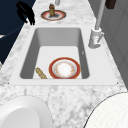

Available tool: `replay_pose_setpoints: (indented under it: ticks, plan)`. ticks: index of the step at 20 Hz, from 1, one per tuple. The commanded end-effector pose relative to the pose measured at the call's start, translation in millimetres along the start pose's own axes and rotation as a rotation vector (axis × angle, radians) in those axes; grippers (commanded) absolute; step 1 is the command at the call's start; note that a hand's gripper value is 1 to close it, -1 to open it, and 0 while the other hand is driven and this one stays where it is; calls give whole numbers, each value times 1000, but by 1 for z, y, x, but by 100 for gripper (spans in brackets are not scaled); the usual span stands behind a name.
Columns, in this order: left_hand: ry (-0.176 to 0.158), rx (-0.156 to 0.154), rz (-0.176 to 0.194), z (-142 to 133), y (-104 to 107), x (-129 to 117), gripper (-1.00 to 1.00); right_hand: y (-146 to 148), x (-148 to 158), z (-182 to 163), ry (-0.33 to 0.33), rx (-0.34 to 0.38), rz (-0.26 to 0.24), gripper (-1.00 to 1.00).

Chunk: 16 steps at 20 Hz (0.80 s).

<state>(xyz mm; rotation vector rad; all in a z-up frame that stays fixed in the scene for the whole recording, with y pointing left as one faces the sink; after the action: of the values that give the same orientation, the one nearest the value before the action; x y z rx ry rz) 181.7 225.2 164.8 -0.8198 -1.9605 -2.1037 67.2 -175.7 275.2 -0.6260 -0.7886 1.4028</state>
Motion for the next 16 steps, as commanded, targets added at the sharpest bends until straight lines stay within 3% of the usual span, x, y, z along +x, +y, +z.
replay_pose_setpoints:
  ticks: [1, 7, 8, 9, 11, 13, 16]
  plan:
    - [0, 0, 0, 0, 0, 0, 0, 0, 0, 0, 0, 0, 0, -100]
    - [0, 0, 0, 0, 0, 0, 0, 1, 3, 0, 2, 2, 3, -100]
    - [2, 9, -6, 4, 0, 1, -100, 1, 0, 0, 1, 2, 1, 0]
    - [13, 26, -5, 1, 3, 2, -100, 0, 0, 0, -1, -3, 15, 0]
    - [28, 30, 10, 4, 11, 2, -100, 0, 1, 0, -1, -9, 10, 0]
    - [26, 14, 41, 5, 16, 5, -100, 0, 1, 0, 0, -13, 7, 0]
    - [29, -21, 60, 15, 29, 9, -100, 0, 1, 0, 1, -16, 4, 0]
